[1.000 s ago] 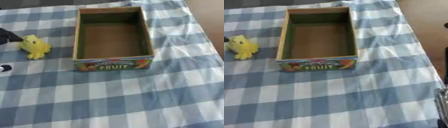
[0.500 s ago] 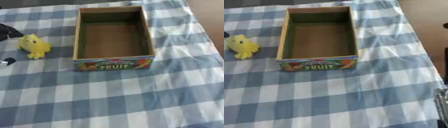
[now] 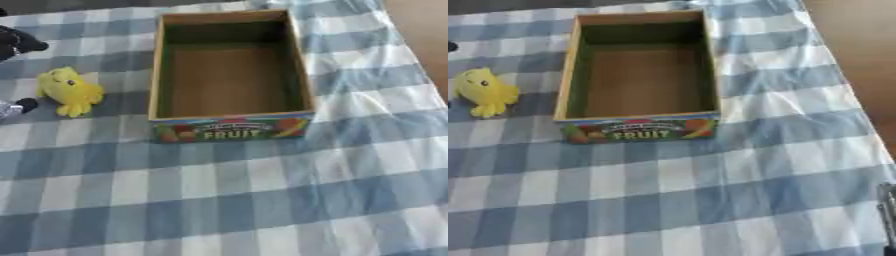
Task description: Pick up objects on the table and place them in the box.
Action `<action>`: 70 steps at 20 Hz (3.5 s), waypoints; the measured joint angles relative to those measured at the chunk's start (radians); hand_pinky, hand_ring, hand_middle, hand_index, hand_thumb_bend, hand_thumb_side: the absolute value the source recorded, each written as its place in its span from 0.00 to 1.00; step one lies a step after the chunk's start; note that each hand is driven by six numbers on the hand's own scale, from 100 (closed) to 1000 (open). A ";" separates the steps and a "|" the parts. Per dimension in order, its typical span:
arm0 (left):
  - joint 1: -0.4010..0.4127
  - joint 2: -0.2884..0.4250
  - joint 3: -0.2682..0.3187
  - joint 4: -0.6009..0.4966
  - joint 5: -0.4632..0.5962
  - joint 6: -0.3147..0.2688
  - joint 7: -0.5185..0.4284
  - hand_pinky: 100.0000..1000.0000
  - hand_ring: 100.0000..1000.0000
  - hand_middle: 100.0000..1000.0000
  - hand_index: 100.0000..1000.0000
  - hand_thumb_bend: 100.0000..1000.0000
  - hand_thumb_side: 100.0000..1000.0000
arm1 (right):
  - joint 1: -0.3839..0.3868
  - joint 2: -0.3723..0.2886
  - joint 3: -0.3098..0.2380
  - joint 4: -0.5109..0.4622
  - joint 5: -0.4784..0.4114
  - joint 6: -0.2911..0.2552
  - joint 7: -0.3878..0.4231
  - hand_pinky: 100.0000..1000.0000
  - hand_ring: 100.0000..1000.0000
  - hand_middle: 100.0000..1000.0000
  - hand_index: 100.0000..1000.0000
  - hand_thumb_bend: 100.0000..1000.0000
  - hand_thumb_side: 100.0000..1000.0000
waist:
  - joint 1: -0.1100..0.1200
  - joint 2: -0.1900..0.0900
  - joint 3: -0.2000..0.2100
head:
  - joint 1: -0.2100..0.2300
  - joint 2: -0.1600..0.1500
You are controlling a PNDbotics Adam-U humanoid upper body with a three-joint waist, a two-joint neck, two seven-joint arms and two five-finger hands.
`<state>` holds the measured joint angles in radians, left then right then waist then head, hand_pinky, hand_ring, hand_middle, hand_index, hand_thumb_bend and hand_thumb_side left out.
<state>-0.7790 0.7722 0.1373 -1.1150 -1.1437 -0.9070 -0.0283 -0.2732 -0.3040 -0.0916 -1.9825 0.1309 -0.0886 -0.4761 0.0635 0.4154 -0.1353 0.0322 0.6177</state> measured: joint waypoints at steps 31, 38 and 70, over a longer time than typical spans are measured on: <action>-0.088 -0.029 -0.019 0.248 -0.463 0.015 0.334 0.84 0.84 0.78 0.92 0.28 0.11 | -0.009 0.001 0.000 0.000 -0.006 -0.002 0.003 1.00 0.90 0.50 0.83 0.00 0.71 | 0.018 0.019 -0.036 | 0.010 -0.026; -0.090 -0.029 -0.022 0.258 -0.499 0.033 0.374 0.80 0.78 0.72 0.81 0.21 0.11 | -0.009 0.001 0.000 0.000 -0.006 0.001 0.000 1.00 0.90 0.50 0.83 0.00 0.71 | 0.017 0.016 -0.035 | 0.010 -0.026; -0.041 -0.024 -0.020 0.211 -0.247 0.009 0.301 0.56 0.53 0.48 0.52 0.00 0.10 | 0.001 0.009 0.000 0.000 -0.015 0.007 -0.003 1.00 0.89 0.51 0.83 0.00 0.70 | -0.008 -0.048 -0.023 | -0.001 -0.008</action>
<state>-0.8198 0.7479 0.1168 -0.9038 -1.3908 -0.8977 0.2731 -0.2722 -0.2951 -0.0912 -1.9825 0.1162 -0.0813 -0.4788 0.0554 0.3671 -0.1584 0.0312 0.6098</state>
